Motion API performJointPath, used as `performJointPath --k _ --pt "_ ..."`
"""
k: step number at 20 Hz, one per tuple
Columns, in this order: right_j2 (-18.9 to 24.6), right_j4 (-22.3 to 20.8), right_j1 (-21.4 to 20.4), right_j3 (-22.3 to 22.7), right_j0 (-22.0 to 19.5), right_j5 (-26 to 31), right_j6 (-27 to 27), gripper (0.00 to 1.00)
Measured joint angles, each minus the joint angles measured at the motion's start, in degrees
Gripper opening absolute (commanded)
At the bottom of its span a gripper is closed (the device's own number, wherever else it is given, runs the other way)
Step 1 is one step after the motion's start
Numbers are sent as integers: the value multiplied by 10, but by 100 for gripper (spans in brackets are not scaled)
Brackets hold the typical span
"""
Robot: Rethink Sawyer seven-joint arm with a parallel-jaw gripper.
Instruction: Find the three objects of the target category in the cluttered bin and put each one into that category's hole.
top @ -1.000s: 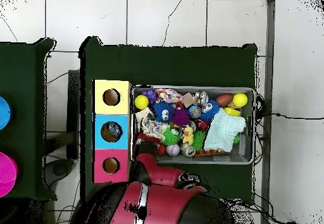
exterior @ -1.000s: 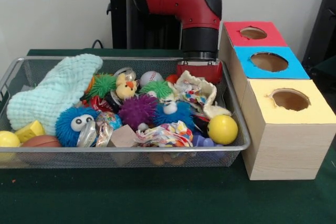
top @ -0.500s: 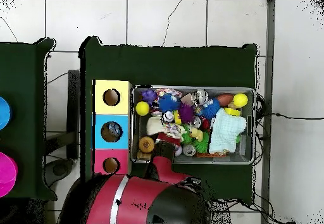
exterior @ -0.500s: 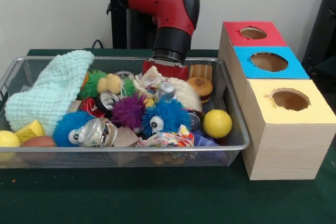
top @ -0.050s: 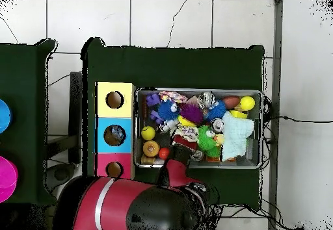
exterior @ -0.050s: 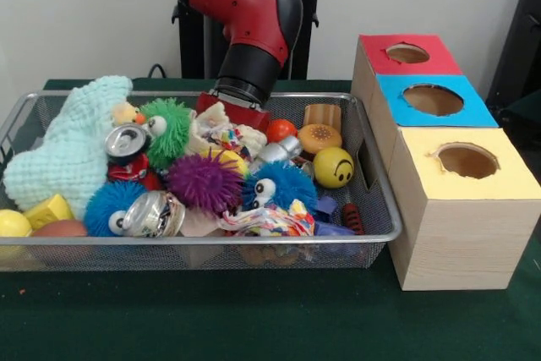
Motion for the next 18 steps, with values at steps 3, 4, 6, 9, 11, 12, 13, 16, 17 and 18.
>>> performJointPath --k 3,4,6,9,11,12,13,16,17,18 --pt "-19 2 9 -7 -3 1 0 100" --pt "-26 1 12 -10 -6 4 0 100" --pt "-31 -6 12 -15 -12 18 0 100" --pt "-19 -90 -10 -42 -56 91 0 100" --pt "-11 -122 -19 -51 -71 111 0 100" --pt "4 -174 -34 -62 -94 137 0 100" --pt "15 -207 -43 -68 -109 152 0 100" --pt "98 -371 -87 -85 -204 219 1 100" --pt "117 -392 -93 -85 -222 229 1 100" --pt "135 -413 -99 -85 -241 239 1 100"
